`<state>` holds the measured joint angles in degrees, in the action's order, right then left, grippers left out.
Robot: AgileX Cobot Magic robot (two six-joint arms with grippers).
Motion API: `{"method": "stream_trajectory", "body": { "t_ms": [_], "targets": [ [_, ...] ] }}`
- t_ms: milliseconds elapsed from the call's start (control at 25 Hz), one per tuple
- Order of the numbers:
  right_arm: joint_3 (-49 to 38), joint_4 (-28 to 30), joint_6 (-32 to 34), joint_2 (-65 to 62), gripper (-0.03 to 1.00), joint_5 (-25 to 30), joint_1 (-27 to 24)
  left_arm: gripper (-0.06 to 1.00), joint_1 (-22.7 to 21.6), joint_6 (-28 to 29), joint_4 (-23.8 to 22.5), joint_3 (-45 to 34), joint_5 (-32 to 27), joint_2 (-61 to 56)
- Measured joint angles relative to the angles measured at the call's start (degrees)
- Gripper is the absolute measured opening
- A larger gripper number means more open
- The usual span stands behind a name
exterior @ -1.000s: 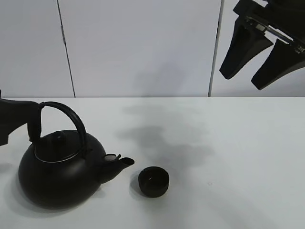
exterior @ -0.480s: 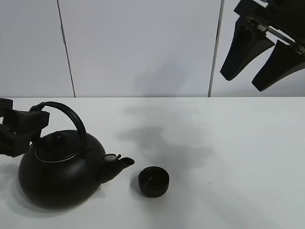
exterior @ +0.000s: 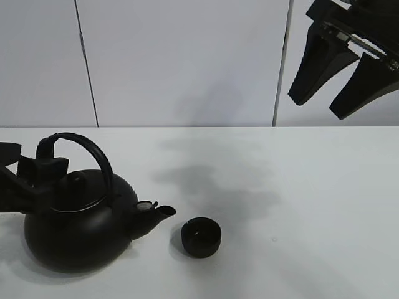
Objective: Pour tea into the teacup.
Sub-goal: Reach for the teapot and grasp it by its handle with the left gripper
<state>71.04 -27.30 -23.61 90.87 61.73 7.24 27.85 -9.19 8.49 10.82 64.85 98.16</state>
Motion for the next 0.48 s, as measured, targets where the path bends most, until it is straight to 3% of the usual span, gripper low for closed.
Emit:
{"method": "stream_trajectory", "body": {
  "t_ms": [480],
  "targets": [
    [0.00,0.00,0.00,0.00,0.50,0.00,0.00,0.51,0.00,0.00,0.52,4.01,0.31,0.54]
  ]
}}
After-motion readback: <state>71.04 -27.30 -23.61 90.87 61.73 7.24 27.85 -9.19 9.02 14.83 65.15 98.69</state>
